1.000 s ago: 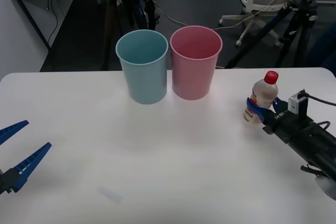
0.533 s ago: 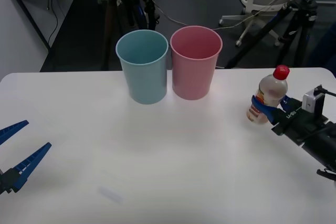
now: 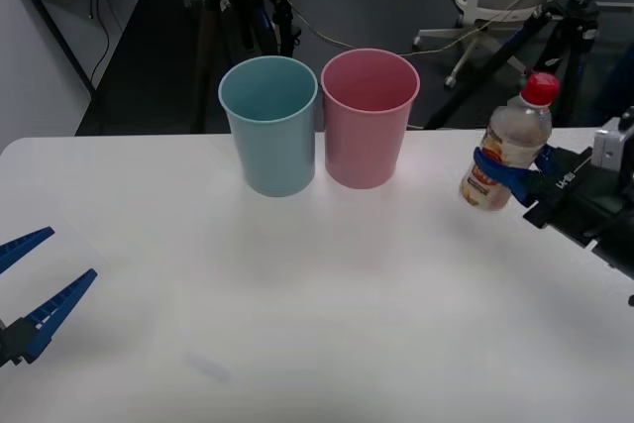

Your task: Grasp the object on the table and drop it into the matching bin: aluminum can to the light blue bin, PET bottle to the pink bin.

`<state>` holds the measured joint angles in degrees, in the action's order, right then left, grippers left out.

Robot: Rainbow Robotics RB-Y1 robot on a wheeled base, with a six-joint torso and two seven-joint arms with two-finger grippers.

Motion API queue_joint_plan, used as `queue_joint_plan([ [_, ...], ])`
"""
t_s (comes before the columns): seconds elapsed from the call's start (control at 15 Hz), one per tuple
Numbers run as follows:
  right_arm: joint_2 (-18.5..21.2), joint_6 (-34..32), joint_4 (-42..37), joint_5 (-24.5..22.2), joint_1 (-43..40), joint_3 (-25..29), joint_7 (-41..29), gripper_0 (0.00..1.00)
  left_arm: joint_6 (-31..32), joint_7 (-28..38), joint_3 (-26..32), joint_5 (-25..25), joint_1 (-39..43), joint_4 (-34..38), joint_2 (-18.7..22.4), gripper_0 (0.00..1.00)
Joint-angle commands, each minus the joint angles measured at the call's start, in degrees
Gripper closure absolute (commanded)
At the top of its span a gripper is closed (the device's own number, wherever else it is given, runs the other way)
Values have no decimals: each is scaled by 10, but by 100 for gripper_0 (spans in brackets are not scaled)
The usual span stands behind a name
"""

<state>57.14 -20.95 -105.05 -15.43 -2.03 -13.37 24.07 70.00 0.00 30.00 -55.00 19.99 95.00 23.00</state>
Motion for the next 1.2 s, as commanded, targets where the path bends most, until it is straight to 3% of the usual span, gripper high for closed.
queue_joint_plan([
  [0.07,41,20,-30,58,29,-13,-4,100,0,0,0,0,0,0,0,0],
  [0.4,99,55,-51,148,106,-54,-16,100,0,0,0,0,0,0,0,0],
  [0.6,109,67,-38,158,176,-93,-22,100,0,0,0,0,0,0,0,0],
  [0.93,108,84,56,232,382,-243,-32,100,0,0,0,0,0,0,0,0],
  [1.2,66,100,143,239,477,-305,-40,100,0,0,0,0,0,0,0,0],
])
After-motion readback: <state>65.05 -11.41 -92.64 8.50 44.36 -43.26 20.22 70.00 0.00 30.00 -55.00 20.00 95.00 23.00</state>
